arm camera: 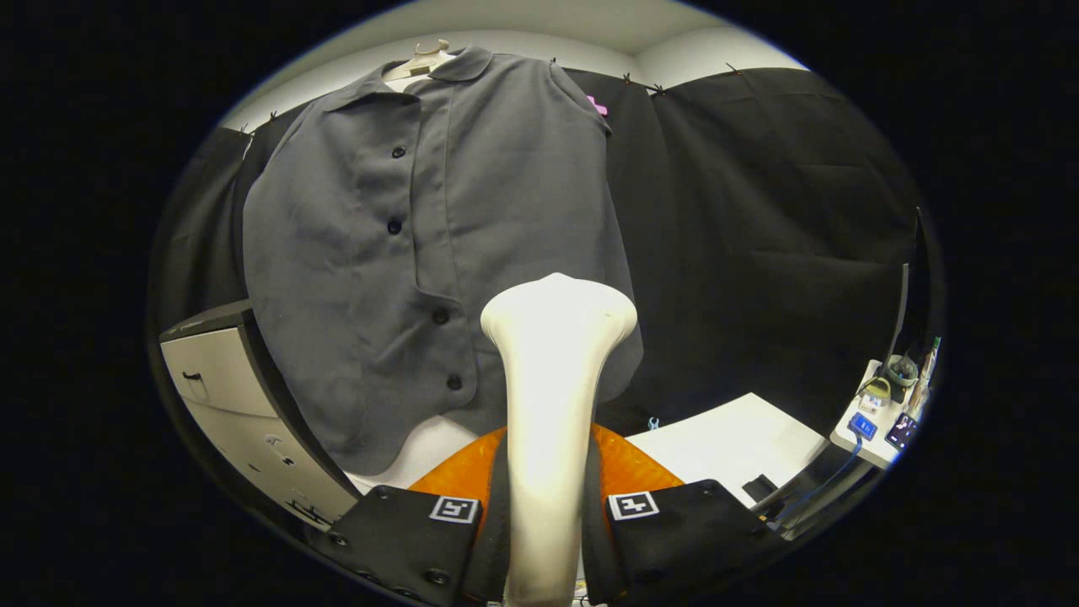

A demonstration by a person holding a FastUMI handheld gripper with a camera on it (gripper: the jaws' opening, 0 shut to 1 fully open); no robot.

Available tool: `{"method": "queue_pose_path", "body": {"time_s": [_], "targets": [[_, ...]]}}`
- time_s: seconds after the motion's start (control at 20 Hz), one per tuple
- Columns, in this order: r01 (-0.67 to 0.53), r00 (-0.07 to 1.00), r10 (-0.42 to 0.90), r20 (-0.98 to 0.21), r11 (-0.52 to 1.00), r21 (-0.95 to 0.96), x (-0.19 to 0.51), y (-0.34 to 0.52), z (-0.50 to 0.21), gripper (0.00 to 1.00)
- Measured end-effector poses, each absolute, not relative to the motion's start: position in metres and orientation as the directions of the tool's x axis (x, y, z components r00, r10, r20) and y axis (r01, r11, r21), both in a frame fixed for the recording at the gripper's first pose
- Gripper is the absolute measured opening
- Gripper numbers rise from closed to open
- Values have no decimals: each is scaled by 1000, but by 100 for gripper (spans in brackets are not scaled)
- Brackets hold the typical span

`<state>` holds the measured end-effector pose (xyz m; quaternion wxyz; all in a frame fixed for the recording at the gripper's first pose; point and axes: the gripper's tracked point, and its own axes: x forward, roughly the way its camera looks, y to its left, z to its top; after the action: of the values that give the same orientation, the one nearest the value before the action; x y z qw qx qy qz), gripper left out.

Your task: Iron the clothes twice with a garment steamer, once on the left side and once on the right side.

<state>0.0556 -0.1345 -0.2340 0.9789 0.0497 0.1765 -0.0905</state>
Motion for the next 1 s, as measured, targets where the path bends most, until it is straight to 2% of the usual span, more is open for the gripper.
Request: {"method": "queue_pose_path", "body": {"time_s": [0.45, 1.0], "targets": [[186, 893, -155, -424, 982, 35, 40, -126, -273, 42], [150, 953, -126, -276, 987, 66, 29, -95, -179, 42]]}}
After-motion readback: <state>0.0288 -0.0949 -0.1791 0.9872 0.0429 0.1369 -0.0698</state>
